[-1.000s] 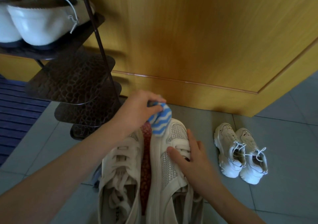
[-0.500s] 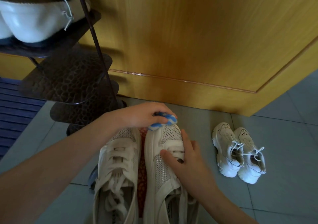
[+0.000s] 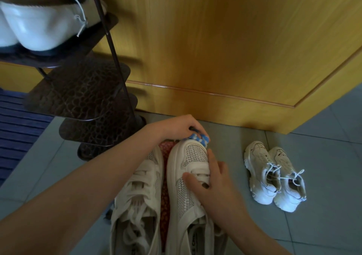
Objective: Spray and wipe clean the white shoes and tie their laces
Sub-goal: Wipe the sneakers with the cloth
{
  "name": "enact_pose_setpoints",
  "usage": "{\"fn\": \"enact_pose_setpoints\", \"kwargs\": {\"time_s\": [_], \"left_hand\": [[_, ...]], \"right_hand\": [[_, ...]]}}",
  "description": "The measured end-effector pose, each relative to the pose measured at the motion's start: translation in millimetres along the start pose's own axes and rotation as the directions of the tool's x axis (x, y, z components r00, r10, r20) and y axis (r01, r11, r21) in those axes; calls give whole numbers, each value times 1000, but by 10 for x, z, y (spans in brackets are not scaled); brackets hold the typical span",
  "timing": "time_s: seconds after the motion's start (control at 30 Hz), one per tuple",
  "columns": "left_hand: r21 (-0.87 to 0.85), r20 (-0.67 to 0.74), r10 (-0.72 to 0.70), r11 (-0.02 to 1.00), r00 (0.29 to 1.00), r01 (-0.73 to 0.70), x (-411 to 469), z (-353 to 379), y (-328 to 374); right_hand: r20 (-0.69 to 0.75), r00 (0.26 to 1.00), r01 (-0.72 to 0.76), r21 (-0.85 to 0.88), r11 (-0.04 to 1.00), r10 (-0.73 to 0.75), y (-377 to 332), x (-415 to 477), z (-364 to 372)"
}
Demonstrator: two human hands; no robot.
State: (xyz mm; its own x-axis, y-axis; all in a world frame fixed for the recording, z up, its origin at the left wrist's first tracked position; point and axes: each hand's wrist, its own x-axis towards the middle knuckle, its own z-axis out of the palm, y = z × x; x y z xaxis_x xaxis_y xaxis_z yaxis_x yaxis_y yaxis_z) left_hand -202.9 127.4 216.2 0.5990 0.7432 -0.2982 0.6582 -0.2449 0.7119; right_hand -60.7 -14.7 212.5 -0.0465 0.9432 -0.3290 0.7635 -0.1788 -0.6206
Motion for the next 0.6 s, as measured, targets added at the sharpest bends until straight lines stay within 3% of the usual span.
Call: {"fn": "enact_pose_setpoints", "kwargs": {"time_s": [0.2,0.6], "left_hand": [[21,-39,11,1000,999,-10,-158,-50,-25],[-60,-339,-104,994,935,89,-662,71,31]], "right_hand": [[29,1000,-2,-2,1000,2,22,-14,-5],[-6,1000,-3,65,998,3,78,-23,-20]]}}
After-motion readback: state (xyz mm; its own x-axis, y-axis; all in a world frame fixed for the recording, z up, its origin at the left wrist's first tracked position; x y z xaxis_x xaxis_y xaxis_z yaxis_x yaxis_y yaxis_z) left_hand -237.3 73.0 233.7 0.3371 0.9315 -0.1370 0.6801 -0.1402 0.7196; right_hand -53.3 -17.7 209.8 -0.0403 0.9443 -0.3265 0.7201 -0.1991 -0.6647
